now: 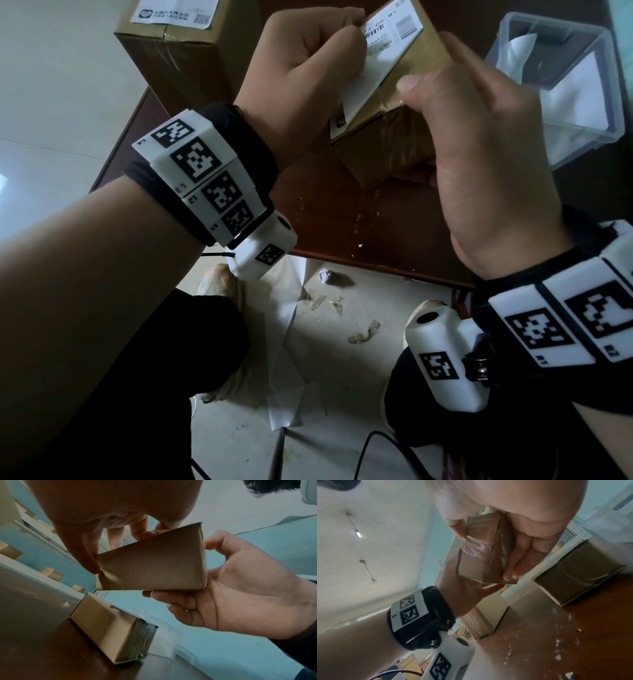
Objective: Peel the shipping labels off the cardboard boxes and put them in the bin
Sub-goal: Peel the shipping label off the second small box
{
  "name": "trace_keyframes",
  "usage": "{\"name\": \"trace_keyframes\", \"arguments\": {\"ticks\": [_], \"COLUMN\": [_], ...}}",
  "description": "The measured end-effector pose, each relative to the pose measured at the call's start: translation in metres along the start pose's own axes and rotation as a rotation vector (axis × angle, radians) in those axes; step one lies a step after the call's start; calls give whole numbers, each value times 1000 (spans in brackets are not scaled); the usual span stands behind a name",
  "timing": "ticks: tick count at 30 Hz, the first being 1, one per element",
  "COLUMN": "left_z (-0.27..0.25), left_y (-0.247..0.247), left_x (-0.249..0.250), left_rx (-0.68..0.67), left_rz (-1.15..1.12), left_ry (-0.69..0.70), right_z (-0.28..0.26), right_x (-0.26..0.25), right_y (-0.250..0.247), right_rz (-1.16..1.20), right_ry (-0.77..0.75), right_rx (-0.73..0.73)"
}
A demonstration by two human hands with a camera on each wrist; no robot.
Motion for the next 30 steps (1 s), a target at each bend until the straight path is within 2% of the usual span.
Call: {"name": "trace_keyframes", "arguments": {"ticks": [21, 30], "left_z": [1, 1], "left_y": [0, 3], "left_x": [-2, -7], "left_rx": [16, 10], "left_rz": [-70, -47], "left_ry": [-64, -30], "right_z": [-2, 0], "right_x": [-5, -4], "right_y": [2, 2], "right_rz": [25, 28], "right_ry": [12, 15], "right_rx": [6, 19]}}
Point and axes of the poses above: each hand's wrist, its own z-axis towards the middle knuckle, its own y-axis out of the palm, x = y × z, the point moved 1 cm from there along z, towards the middle knuckle, and after that the axes turned 6 degrees about x, right-handed, at the moved point
